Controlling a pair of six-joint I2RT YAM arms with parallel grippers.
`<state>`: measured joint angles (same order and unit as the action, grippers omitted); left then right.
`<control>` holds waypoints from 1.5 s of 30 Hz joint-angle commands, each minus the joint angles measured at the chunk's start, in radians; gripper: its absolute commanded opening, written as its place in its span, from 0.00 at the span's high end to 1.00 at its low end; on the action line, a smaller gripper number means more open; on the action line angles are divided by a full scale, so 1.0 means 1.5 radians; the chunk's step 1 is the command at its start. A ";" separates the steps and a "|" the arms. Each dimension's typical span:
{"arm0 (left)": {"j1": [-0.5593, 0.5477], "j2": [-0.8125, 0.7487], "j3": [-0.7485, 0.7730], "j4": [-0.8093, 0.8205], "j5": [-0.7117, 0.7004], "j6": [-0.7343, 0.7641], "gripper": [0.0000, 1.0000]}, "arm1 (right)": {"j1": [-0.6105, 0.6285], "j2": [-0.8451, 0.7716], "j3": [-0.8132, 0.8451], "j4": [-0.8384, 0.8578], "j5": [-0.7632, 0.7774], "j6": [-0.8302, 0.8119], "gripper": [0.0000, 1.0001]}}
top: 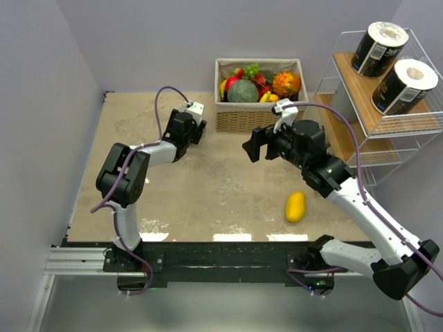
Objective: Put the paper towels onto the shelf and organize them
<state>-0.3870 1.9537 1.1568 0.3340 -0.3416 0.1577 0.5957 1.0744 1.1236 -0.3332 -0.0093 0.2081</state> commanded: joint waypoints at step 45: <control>0.000 -0.329 -0.061 -0.467 0.427 -0.409 0.52 | 0.003 -0.064 0.044 -0.118 0.054 0.013 0.05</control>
<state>-0.3870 1.4467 1.0767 -0.3523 0.2047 -0.4171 0.5957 0.9684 1.1728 -0.4648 0.0582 0.2119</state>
